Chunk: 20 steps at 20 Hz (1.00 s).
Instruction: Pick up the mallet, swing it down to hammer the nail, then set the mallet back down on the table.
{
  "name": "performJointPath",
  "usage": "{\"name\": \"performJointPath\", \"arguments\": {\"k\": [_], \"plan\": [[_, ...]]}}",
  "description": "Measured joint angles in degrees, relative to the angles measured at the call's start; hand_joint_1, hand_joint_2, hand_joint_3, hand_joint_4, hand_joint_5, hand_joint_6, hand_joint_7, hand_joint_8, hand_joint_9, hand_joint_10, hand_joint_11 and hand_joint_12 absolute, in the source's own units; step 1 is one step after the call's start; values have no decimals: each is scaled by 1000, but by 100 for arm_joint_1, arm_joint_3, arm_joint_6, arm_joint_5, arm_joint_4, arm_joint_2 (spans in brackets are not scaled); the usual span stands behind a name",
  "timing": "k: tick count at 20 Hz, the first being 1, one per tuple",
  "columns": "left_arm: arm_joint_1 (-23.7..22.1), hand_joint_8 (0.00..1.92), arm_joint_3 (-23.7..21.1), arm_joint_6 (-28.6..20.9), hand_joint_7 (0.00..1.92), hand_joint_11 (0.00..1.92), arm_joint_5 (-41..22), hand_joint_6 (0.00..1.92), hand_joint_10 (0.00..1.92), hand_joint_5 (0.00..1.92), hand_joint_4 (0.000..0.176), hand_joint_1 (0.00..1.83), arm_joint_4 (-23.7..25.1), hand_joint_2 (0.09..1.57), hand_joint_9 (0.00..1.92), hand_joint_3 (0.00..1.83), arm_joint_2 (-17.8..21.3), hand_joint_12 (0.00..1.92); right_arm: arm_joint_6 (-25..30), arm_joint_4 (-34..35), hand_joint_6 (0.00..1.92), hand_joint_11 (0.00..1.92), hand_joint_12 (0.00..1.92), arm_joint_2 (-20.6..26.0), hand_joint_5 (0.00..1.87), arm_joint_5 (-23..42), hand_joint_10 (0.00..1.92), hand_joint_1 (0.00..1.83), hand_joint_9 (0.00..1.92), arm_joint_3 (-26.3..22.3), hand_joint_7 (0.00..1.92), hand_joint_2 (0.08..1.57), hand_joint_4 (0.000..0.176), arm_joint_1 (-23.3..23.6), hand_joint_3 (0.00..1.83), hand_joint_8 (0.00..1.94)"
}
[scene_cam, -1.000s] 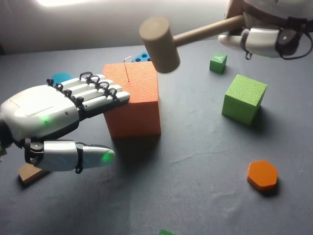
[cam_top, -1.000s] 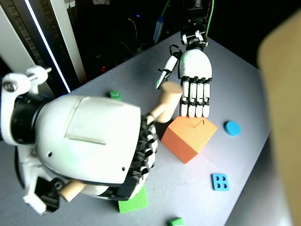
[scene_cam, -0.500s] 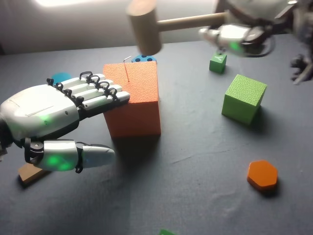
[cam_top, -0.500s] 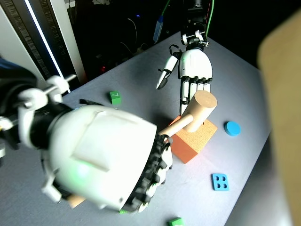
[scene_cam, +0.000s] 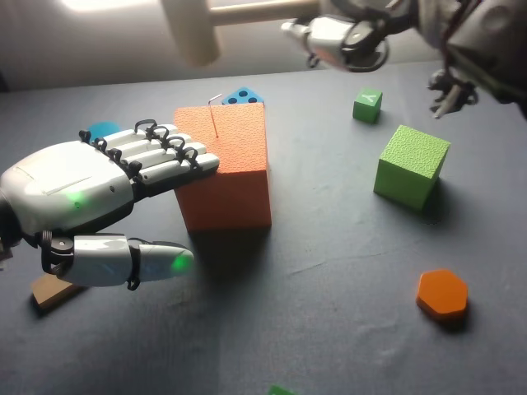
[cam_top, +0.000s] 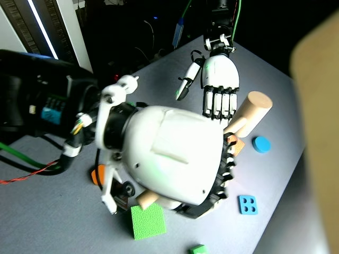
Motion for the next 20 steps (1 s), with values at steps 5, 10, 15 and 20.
{"name": "performJointPath", "arguments": {"k": [5, 10, 15, 20], "plan": [[0, 1, 0, 0, 144, 29, 2, 1, 1, 104, 0, 0, 4, 1239, 113, 1, 0, 38, -57, 11, 1921, 1664, 1921, -79, 1117, 33, 1921, 497, 1517, 24, 1420, 1571, 0, 17, 35, 1941], [2, 6, 0, 0, 145, 26, 4, 6, 7, 102, 0, 0, 4, 1235, 117, 0, 0, 44, -66, 28, 1921, 1642, 1921, -162, 1095, 120, 1921, 513, 1498, 118, 1383, 1559, 0, 17, 12, 1941], [-4, 0, 24, 0, 132, 10, -2, 1, 0, 92, 0, 0, 37, 1239, 102, 1, -4, 43, -66, -20, 1921, 1662, 1921, -260, 1126, 168, 1921, 519, 1527, 315, 1396, 1570, 0, -103, 3, 1941], [-4, 1, 24, -2, 141, 21, -2, 1, 2, 98, 0, 0, 35, 1240, 112, 1, -7, 56, 52, -2, 1921, 1668, 1921, -323, 1182, 105, 1921, 601, 1536, 496, 1410, 1530, 0, -726, 0, 1941]]}}
